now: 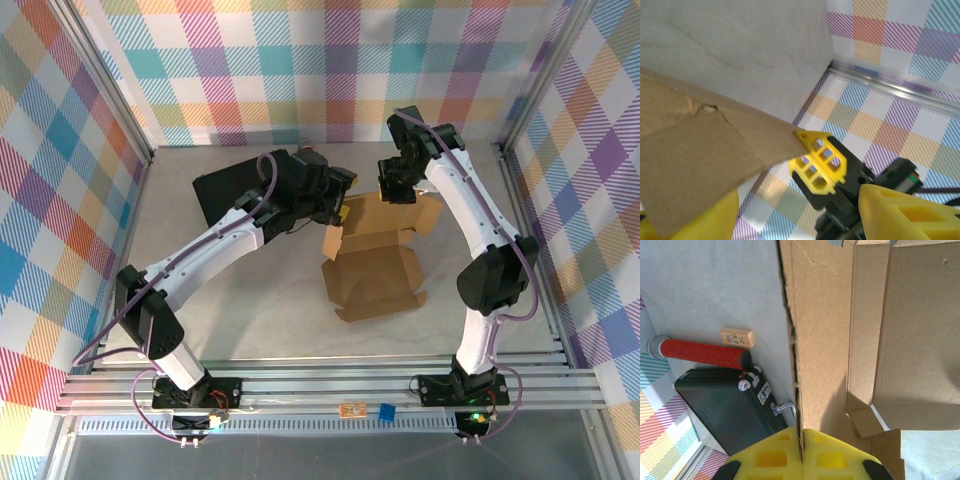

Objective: Fold the paper box

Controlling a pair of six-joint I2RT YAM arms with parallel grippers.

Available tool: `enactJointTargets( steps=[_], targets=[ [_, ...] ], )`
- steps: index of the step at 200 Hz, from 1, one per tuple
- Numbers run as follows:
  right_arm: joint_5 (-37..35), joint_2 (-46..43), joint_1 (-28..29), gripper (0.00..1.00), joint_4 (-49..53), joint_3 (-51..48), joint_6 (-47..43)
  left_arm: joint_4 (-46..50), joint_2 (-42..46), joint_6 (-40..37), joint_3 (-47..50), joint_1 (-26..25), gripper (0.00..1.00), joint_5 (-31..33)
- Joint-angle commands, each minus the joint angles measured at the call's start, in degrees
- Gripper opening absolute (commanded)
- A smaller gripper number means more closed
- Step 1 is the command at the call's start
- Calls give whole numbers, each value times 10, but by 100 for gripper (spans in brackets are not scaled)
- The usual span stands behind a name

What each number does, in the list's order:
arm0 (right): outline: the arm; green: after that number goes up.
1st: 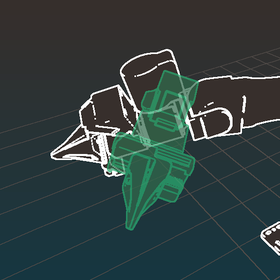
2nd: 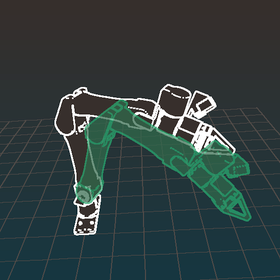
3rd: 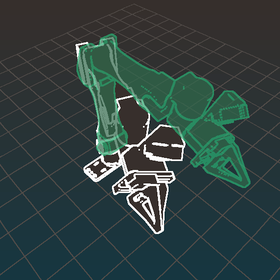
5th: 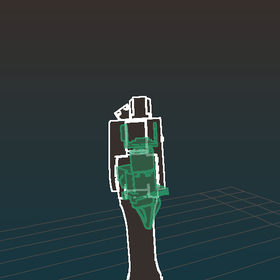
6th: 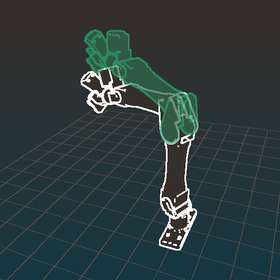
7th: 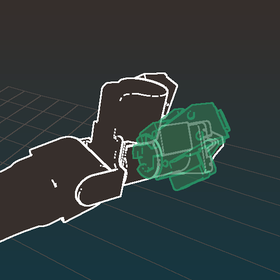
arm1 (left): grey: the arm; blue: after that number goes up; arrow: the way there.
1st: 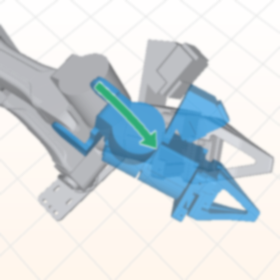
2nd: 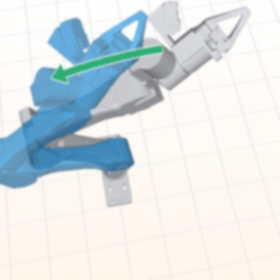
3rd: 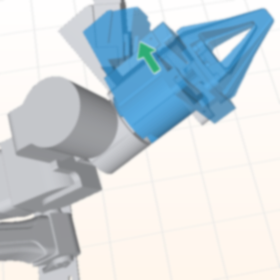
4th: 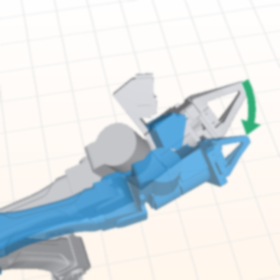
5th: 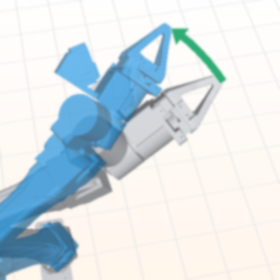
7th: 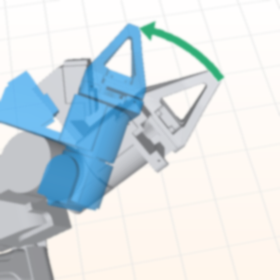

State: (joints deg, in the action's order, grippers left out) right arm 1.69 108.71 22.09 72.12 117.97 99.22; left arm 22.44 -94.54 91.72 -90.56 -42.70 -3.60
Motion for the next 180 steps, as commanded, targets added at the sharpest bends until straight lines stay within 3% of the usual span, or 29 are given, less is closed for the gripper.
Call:
enactJointTargets(
  steps=[1, 76, 107, 153, 180],
  targets=[
    [9, 2, -3, 0, 70, 14, 82, 7, -1, -24, 0, 1, 64, 19],
    [9, -4, -12, 0, 64, 7, 67, 87, 44, -112, 31, 53, 66, 24],
    [13, -4, -13, 0, 55, 6, 62, 73, 54, -122, 57, 71, 66, 14],
    [20, 6, -14, 0, 38, -3, 48, 41, 42, -129, 55, 73, 58, -13],
    [12, -3, -14, 0, -44, -47, 9, 35, 44, -138, 54, 73, 54, -22]
  ],
)
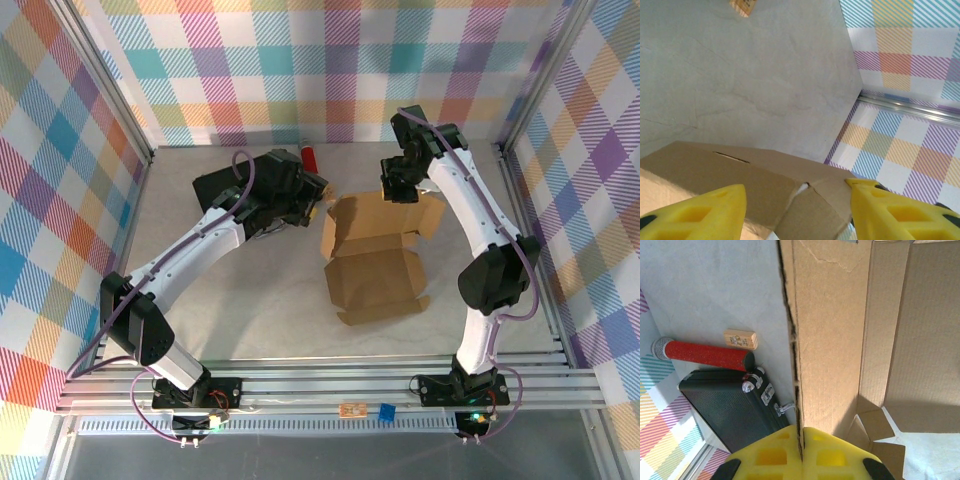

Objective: Fold the paper box

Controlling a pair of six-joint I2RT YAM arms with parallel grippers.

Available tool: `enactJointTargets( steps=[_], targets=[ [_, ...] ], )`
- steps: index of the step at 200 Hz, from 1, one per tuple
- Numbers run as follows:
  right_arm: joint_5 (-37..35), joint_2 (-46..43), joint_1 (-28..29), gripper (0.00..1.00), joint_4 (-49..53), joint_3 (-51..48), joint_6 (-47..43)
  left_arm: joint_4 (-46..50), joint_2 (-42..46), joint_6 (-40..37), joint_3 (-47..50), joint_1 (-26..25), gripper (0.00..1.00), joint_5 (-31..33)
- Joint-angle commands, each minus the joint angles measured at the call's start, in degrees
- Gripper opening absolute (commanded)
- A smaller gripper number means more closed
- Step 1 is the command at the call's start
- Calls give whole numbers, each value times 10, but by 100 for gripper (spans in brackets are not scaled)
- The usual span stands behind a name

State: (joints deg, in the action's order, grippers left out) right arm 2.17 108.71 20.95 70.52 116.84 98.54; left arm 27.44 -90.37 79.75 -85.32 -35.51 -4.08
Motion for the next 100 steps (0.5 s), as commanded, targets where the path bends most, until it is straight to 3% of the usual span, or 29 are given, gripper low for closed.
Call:
enactJointTargets(
  steps=[1, 58, 100],
  targets=[
    [6, -3, -3, 0, -33, -38, 14, -14, 3, -20, 2, 1, 54, -17],
    [-6, -79, -1, 0, -340, -232, -102, 24, 23, -71, 5, 8, 53, 6],
    [38, -86, 0, 0, -508, -317, -114, 18, 27, -119, 15, 28, 53, 2]
  ],
)
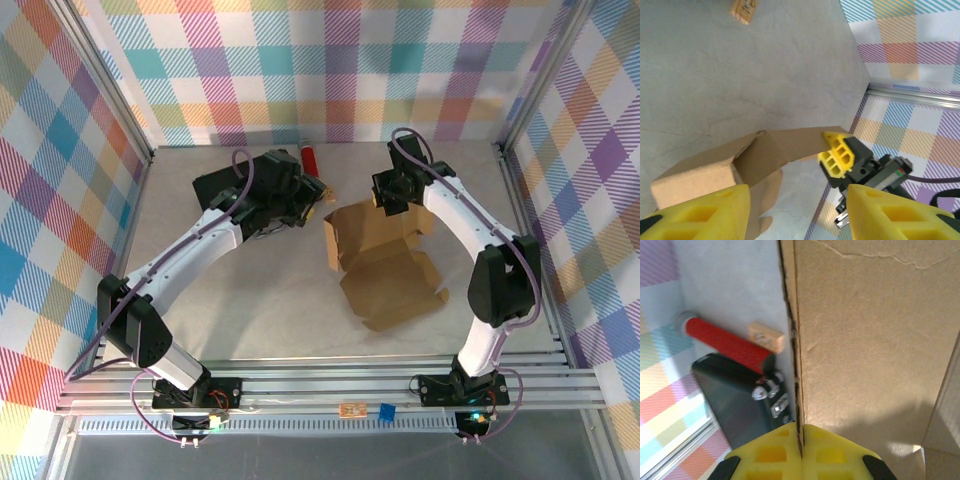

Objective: Fold the paper box

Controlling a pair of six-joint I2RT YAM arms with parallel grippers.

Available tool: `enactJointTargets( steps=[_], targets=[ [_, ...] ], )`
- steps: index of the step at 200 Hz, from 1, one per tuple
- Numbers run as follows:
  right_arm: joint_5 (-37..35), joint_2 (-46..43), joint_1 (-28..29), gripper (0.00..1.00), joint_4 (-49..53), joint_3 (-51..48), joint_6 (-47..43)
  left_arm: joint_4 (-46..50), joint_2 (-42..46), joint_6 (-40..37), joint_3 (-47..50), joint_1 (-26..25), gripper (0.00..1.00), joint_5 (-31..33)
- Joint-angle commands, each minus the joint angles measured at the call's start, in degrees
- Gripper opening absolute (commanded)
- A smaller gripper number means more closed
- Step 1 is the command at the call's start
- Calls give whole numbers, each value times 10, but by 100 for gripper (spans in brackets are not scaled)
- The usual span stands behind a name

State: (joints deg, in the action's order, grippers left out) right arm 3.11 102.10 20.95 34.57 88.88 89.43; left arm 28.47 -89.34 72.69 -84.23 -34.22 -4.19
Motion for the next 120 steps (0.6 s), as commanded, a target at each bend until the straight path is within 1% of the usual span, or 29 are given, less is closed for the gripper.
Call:
enactJointTargets(
  steps=[1, 22, 32, 54, 68, 97, 120],
  targets=[
    [29, -21, -1, 0, -153, -40, -22, 8, 16, -50, 5, 15, 53, 3],
    [36, -32, 0, 0, -244, -85, -30, 18, 18, -78, 8, 23, 53, 5],
    [41, -34, 0, 0, -305, -105, -37, 17, 23, -90, 16, 29, 53, 7],
    [63, -23, -1, 0, -424, -141, -45, 7, 35, -128, 41, 43, 52, 13],
    [81, -10, -1, 0, -477, -157, -50, 0, 40, -162, 56, 55, 52, 7],
    [109, 11, -2, 0, -609, -205, -51, -8, 48, -240, 96, 79, 46, -20],
    [123, 19, -5, 0, -680, -230, -62, -36, 59, -317, 139, 84, 41, -42]
  ],
)
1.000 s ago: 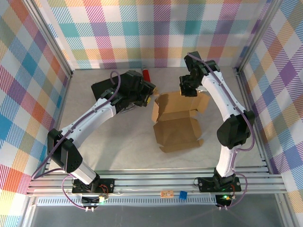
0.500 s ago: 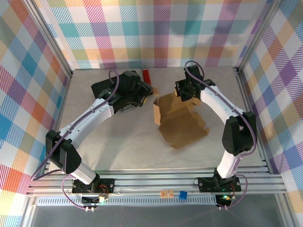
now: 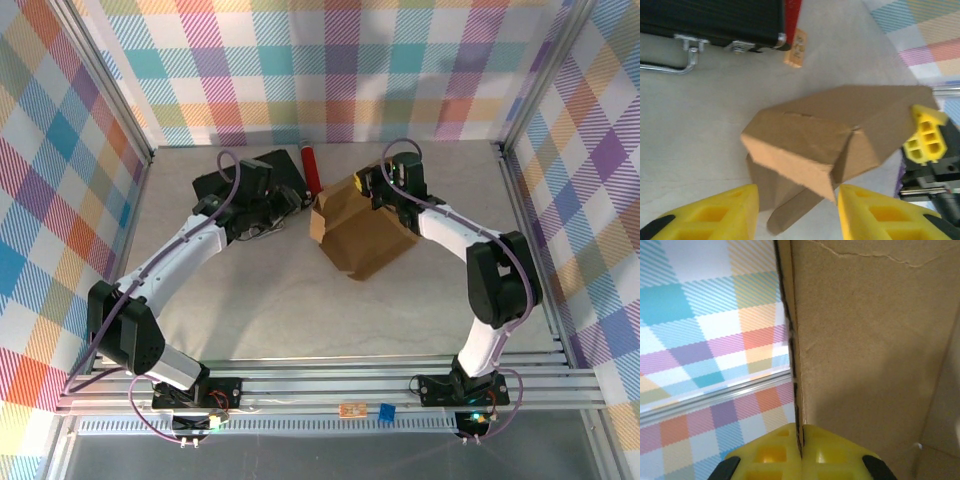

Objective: Fold the paper box

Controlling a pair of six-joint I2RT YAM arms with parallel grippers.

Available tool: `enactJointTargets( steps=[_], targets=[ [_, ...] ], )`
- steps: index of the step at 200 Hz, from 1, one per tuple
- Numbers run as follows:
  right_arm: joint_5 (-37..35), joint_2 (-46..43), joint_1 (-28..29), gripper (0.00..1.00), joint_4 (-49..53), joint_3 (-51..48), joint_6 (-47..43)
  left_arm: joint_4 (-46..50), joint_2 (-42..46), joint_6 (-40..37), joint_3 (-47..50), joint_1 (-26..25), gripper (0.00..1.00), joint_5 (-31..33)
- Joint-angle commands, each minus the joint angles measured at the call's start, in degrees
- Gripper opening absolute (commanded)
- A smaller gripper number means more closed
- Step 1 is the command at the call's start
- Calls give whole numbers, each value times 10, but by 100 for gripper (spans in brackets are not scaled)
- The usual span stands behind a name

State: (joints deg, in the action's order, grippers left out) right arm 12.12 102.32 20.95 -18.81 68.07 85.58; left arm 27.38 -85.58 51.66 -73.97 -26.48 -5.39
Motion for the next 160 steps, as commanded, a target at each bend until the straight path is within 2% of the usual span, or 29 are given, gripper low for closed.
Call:
enactJointTargets(
  steps=[1, 25, 53, 86, 108, 131, 160],
  targets=[
    [34, 18, -5, 0, -149, -22, -24, -26, 22, -110, 38, 6, 41, -31],
    [65, 45, -9, 0, -214, -33, -15, -85, 35, -177, 100, 6, 36, -45],
    [87, 65, -14, 0, -218, -34, -14, -196, 38, -306, 172, 6, 25, -81],
    [91, 70, -14, 0, -205, -27, -18, -347, 24, -467, 259, 7, 30, -123],
    [91, 70, -14, 0, -198, -22, -15, -423, -6, -493, 280, 9, 37, -130],
    [92, 70, -15, 0, -187, -18, -11, -505, -35, -497, 298, 8, 41, -110],
    [92, 67, -15, 0, -178, -15, -6, -593, -76, -515, 305, 8, 44, -98]
  ],
)
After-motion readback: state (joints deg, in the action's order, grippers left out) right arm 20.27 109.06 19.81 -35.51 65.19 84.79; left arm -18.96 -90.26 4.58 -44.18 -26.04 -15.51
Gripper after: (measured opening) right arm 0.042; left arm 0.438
